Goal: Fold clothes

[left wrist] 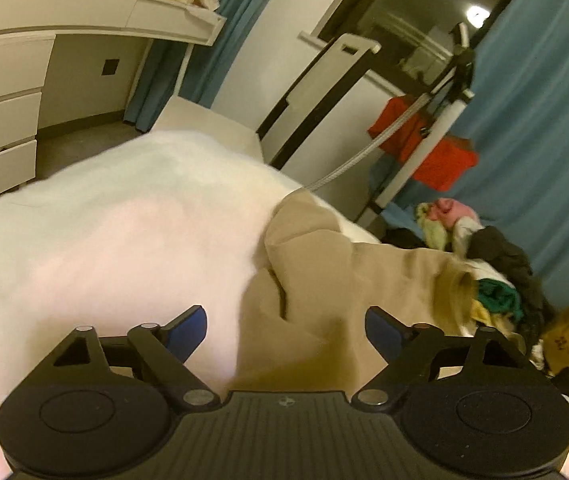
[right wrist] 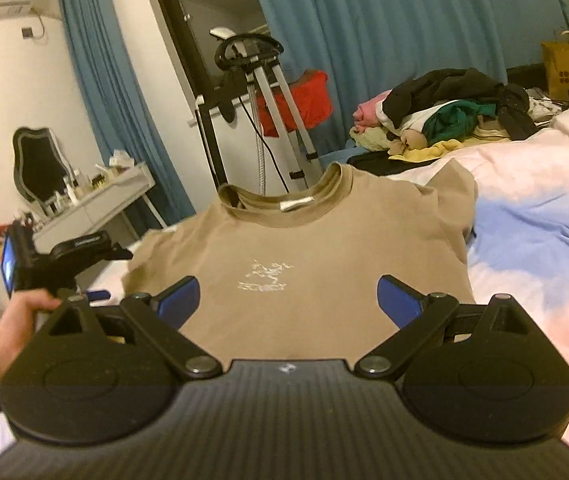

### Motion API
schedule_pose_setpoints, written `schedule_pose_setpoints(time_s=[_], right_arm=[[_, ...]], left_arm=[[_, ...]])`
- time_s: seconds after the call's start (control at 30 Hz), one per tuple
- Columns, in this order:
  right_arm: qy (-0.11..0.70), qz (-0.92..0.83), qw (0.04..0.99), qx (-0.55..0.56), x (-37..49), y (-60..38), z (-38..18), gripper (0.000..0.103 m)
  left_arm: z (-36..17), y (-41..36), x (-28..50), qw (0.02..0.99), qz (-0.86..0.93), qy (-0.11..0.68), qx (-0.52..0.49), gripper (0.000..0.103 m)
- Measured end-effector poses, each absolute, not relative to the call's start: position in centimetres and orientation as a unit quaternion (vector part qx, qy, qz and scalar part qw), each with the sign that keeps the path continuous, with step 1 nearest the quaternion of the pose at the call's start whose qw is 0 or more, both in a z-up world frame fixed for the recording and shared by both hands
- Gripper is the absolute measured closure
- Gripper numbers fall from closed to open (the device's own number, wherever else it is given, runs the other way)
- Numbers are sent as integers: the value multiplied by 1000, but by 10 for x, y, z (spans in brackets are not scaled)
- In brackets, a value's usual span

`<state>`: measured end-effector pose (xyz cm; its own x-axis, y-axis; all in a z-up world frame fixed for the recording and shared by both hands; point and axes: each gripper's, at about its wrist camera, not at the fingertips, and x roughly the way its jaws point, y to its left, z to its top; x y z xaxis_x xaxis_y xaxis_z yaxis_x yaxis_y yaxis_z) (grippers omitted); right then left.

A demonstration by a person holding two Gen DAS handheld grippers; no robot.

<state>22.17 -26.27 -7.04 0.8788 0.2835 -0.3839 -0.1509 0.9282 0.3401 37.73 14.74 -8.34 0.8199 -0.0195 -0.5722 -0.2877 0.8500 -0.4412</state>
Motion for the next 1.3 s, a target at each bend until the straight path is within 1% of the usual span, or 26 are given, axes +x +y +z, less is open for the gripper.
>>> schedule_pose_setpoints(time_s=[0.03,0.07,0.1,0.17,0.23,0.3,0.4,0.53,0.63,0.7,0.73,0.77,0.87,0.9,0.93,1.0,1.07,1.17,1.23,1.3], right_arm=[[221,114,958,146,226,-262,-75,6],[224,115,957,145,231,-262,-79,6],[228,116,955,148,235,-262,-82,6],[236,119,952,155,244,-263,-88,6],[241,119,948,169,250,-264,-90,6],[240,114,947,182,249,-268,-90,6],[244,96,943,206,241,-277,-90,6],[245,75,941,222,235,-288,-89,6],[244,59,942,222,236,-292,-89,6],[244,55,942,225,236,-295,-90,6],[245,56,941,226,236,-296,-90,6],[245,58,941,227,234,-296,-90,6],[243,62,940,230,231,-299,-89,6],[243,63,940,232,231,-300,-88,6],[243,64,939,236,231,-301,-88,6],[244,65,936,244,233,-303,-89,6],[247,65,933,252,235,-303,-91,6],[251,65,931,257,238,-304,-94,6],[255,64,930,258,239,-305,-96,6],[257,63,929,257,240,-304,-98,6]], left_arm=[[-88,148,385,917,77,292,-262,33],[-89,147,390,919,81,290,-256,39],[-90,146,394,921,85,286,-250,54],[-88,142,402,926,83,288,-231,88],[-78,131,403,937,84,277,-198,92],[-63,104,397,958,83,248,-116,93],[-44,48,390,977,26,211,22,94],[-45,-36,370,964,-83,202,151,94],[-72,-87,361,940,-138,238,200,94],[-96,-108,358,925,-153,261,229,94],[-108,-118,356,917,-160,272,243,92],[-109,-117,352,916,-167,274,239,83],[-107,-105,338,918,-186,275,218,71],[-106,-101,333,918,-192,276,211,61],[-105,-97,328,918,-198,276,204,54],[-98,-82,321,923,-203,276,174,52],[-85,-59,316,935,-191,265,134,45],[-70,-30,315,952,-168,239,88,31],[-64,-18,318,959,-152,228,72,27],[-70,-16,330,958,-142,241,61,27]])
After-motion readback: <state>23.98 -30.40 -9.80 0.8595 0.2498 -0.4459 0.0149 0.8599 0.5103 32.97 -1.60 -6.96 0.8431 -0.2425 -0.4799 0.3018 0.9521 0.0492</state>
